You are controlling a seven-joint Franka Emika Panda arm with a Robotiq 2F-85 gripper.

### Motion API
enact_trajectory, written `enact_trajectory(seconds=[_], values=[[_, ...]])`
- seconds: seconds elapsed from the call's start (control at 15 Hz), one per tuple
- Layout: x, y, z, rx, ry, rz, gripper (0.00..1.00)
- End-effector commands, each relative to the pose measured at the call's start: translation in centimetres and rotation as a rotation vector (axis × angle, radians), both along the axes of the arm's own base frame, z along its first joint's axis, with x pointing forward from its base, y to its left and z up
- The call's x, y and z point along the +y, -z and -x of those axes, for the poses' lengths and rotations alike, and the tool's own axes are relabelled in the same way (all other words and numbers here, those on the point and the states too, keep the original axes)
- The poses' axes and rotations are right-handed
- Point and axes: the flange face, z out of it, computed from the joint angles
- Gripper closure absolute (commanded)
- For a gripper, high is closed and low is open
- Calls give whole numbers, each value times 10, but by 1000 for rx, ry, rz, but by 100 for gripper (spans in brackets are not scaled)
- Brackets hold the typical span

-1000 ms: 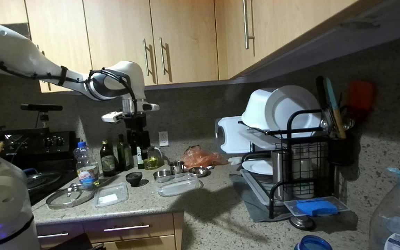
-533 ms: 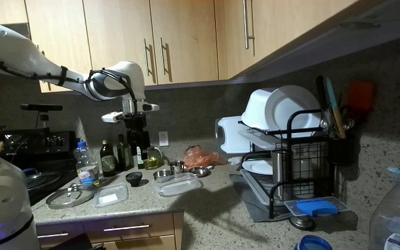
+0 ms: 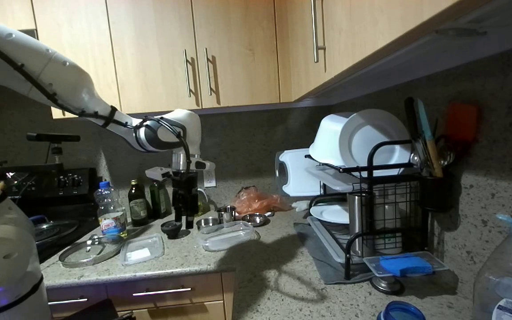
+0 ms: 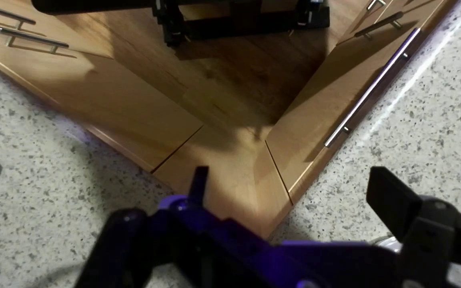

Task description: Put the container on the drying rack.

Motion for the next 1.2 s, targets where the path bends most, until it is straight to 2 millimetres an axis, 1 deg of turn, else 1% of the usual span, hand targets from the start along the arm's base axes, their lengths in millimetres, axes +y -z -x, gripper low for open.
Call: enact_trajectory(seconds=[0.0,0.2,0.33,0.4,0.47,0.53,0.8,0.87,1.0,1.13], values=[[3,11,-30,-42,67,28,0],[8,13,-52,-111,102,59,0],[15,13,-64,-133,92,91,0],[19,12,-66,-124,75,116,0],[21,12,-64,-102,19,142,0],[16,15,-59,-118,51,103,0],[21,17,-62,-113,20,125,0],[20,23,-63,-87,47,123,0],[24,28,-73,-67,70,115,0],[32,25,-87,-75,82,122,0]])
